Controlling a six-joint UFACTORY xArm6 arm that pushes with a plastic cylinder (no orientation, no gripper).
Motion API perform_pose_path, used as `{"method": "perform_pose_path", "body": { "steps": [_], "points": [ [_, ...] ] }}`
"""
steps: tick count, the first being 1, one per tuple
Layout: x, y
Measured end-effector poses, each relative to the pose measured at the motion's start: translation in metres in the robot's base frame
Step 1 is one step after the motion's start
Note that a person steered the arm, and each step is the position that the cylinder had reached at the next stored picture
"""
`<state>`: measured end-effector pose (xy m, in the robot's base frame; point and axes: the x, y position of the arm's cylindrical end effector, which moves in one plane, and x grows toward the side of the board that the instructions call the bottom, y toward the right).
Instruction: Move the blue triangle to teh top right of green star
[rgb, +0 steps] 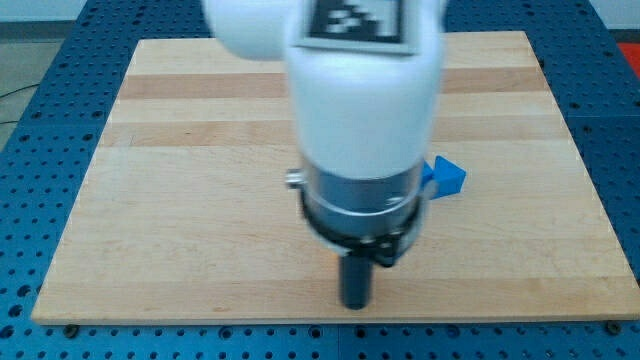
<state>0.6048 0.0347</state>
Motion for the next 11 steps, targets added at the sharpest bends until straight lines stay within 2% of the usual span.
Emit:
{"method": "perform_pose_path", "body": {
  "steps": [2, 3, 5, 6, 7, 8, 9, 10, 11],
  "points": [
    [-0.069, 0.048],
    [-0.093, 0.092],
    [-0.17, 0.099],
    [-0.213, 0.079],
    [-0.23, 0.036],
    [-0.223, 0.038],
    [-0.194, 0.06],
    [-0.177, 0.03],
    [-0.186, -0.023]
  ]
}}
